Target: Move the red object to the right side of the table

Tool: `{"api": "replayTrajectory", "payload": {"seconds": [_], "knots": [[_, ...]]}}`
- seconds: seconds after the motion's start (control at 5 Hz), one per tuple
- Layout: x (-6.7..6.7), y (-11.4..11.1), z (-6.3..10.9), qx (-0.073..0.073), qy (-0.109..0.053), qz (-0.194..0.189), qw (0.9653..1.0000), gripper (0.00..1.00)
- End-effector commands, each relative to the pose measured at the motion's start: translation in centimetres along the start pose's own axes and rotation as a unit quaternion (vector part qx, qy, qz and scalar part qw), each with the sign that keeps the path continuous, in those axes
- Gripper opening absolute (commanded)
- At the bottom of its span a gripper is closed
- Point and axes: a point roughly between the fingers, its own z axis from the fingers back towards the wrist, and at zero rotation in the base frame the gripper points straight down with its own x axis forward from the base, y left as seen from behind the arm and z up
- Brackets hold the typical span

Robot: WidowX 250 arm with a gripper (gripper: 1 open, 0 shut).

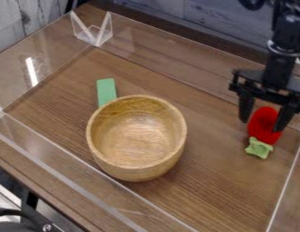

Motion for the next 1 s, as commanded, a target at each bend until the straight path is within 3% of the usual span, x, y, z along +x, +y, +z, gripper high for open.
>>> {"api": "replayTrajectory", "payload": {"seconds": [0.0,0.2,0.4,0.6,0.8], "knots": [[-0.3,1.3,3.9,-0.016,-0.042,0.033,0.9984,1.0],[-0.2,3.5,6.1,-0.021,-0.075,0.07,0.9945,1.0],[0.5,6.9,6.9,-0.02,-0.092,0.089,0.9916,1.0],[2.2,7.8,6.8,-0.021,-0.105,0.057,0.9927,1.0],[2.8,8.3,6.7,-0.018,-0.118,0.01,0.9928,1.0]]}}
